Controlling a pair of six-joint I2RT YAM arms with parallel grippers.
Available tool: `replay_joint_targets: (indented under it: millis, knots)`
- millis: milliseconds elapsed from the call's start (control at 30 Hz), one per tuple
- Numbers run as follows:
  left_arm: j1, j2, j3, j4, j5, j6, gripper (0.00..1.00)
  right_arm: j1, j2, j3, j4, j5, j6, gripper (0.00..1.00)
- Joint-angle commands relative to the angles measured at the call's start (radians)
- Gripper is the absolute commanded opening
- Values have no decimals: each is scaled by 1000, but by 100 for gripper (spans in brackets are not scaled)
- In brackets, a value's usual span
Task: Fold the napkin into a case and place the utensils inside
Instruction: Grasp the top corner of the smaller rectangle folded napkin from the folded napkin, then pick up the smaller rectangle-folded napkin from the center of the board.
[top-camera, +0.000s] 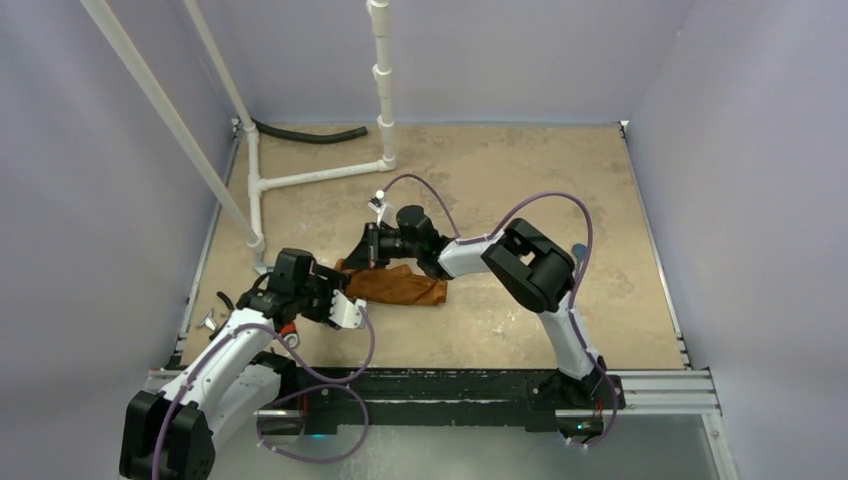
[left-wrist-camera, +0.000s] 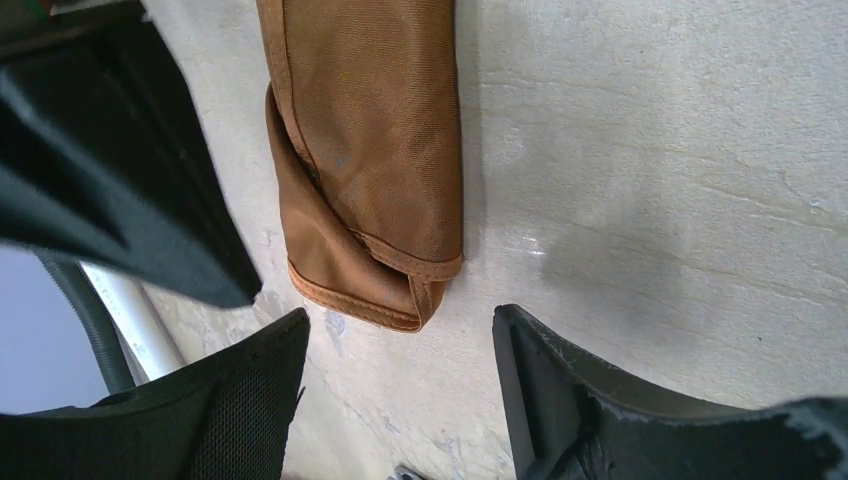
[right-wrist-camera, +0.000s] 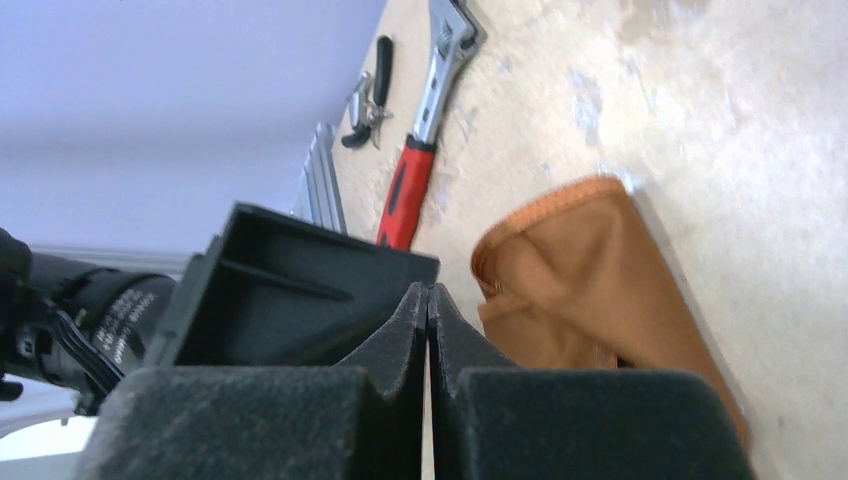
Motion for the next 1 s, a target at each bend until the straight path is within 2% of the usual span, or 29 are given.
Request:
replay_joint_targets:
  millis: [0, 500, 800, 967]
  knots:
    - [5, 12, -26, 63, -4, 56, 67, -5, 73, 93, 47, -8, 16, 0]
    - [5, 179, -66, 169, 21, 167, 54, -4, 180, 37, 31, -23, 9, 0]
    - [-1, 247, -85, 189, 43, 259, 31, -6, 210, 54, 45, -48, 12, 0]
    - [-18, 318, -72, 284, 34, 218, 29, -5, 214, 48, 49, -56, 12, 0]
